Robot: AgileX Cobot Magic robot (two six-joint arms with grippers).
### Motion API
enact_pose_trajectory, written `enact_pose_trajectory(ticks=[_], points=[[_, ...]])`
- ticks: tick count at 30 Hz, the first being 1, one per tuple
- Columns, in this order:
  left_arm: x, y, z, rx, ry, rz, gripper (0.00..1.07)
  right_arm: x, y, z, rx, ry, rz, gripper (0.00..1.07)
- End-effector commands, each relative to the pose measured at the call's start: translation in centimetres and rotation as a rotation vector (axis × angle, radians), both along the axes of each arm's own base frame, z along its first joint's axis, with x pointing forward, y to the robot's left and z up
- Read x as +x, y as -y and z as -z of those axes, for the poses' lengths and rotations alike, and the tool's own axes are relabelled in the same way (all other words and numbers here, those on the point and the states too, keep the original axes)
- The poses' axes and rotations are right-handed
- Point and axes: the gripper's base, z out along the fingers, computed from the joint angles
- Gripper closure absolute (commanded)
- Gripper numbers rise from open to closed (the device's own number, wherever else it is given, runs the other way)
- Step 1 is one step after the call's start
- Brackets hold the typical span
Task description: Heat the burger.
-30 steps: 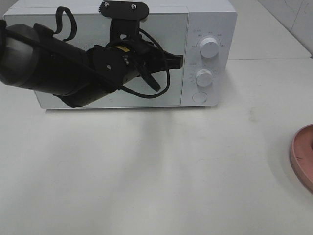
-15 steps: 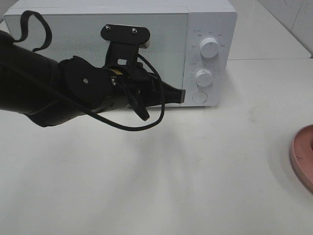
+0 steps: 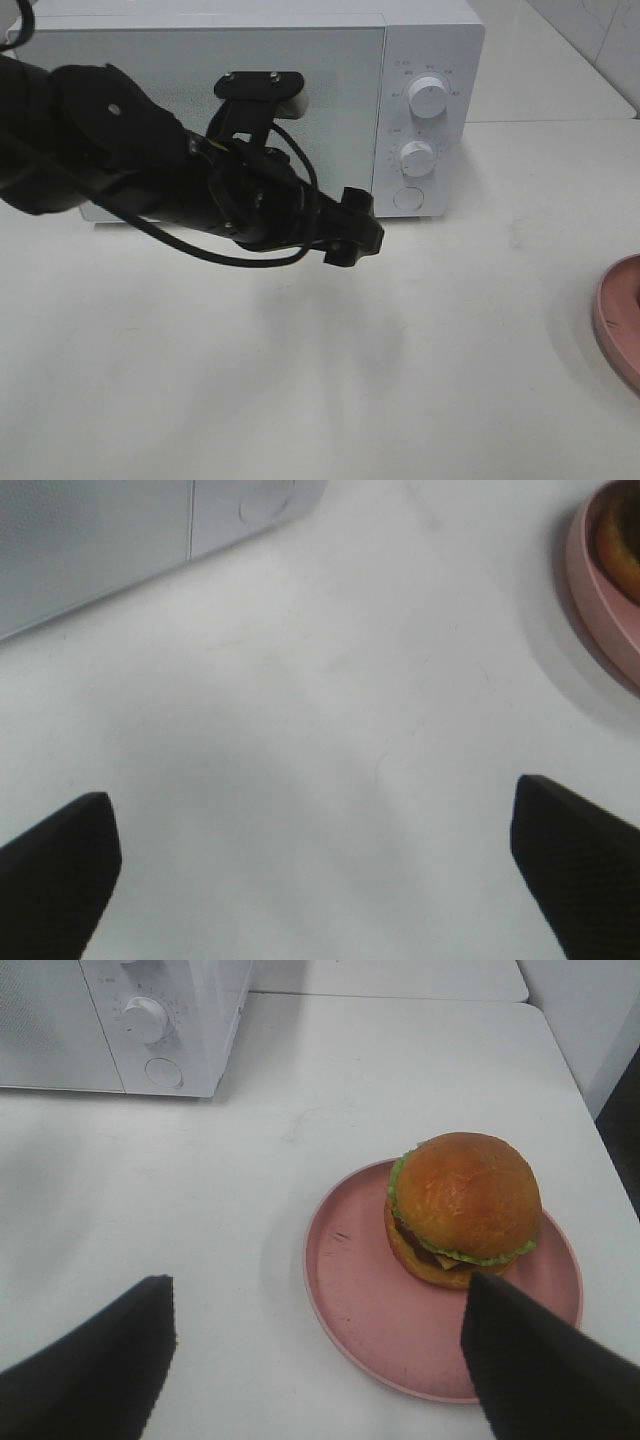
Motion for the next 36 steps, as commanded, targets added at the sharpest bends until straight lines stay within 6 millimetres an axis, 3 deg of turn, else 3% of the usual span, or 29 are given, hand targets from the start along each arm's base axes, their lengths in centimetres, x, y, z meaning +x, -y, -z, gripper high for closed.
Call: enact_pose_trajectory(ticks=[1,2,9,10,12,13,15,16,17,18,20,21,22,23,30,36], points=[[0.1,-1.9,-0.7,0.017,-0.102,0.054,0.06,-0.4,0.1,0.0,-0.009,0.044,0.003,0.31],[0.2,-3.2,-1.4,0.019,-0.147,0.069,0.06,-0.4,0.1,0.0,-0.009,0.044,0.003,0.31],[-0.1,-6.6,-4.0,0.006,-0.253,0.062,0.06,-0.4,0.1,0.0,-0.009,0.044,0.003,0.31],[-0.3,-8.1,-5.0,0.007,-0.288,0.033,0.06,-0.4,0.1,0.0,-0.009,0.044,0.003,0.31],[-0.4,-8.5,-5.3,0.013,-0.304,0.027,0.06,-0.4,0.1,0.0,-0.009,0.044,0.003,0.31],[-0.7,-10.1,-6.2,0.027,-0.326,0.002,0.06,-0.4,0.1,0.0,-0.009,0.044,0.003,0.31],[-0.7,-10.9,-6.6,0.038,-0.332,-0.015,0.06,-0.4,0.1,0.0,-0.009,0.044,0.003,0.31],[-0.8,-12.5,-7.2,0.062,-0.341,-0.048,0.06,-0.4,0.1,0.0,-0.009,0.044,0.003,0.31],[-0.8,-12.5,-7.2,0.062,-0.341,-0.048,0.06,-0.4,0.1,0.0,-0.009,0.044,0.003,0.31],[-0.9,-14.1,-7.8,0.087,-0.336,-0.081,0.06,-0.4,0.1,0.0,-0.009,0.044,0.003,0.31],[-0.9,-15.0,-8.1,0.094,-0.335,-0.107,0.06,-0.4,0.1,0.0,-0.009,0.044,0.003,0.31],[-1.0,-16.6,-8.6,0.111,-0.332,-0.154,0.06,-0.4,0.1,0.0,-0.009,0.044,0.003,0.31],[-1.0,-16.6,-8.6,0.111,-0.332,-0.154,0.06,-0.4,0.1,0.0,-0.009,0.044,0.003,0.31],[-1.3,-18.0,-9.1,0.130,-0.339,-0.203,0.06,-0.4,0.1,0.0,-0.009,0.044,0.003,0.31],[-3.2,-22.6,-10.9,0.247,-0.343,-0.361,0.06,-0.4,0.1,0.0,-0.009,0.044,0.003,0.31],[-5.6,-24.8,-12.4,0.259,-0.324,-0.480,0.06,-0.4,0.1,0.0,-0.009,0.044,0.003,0.31]])
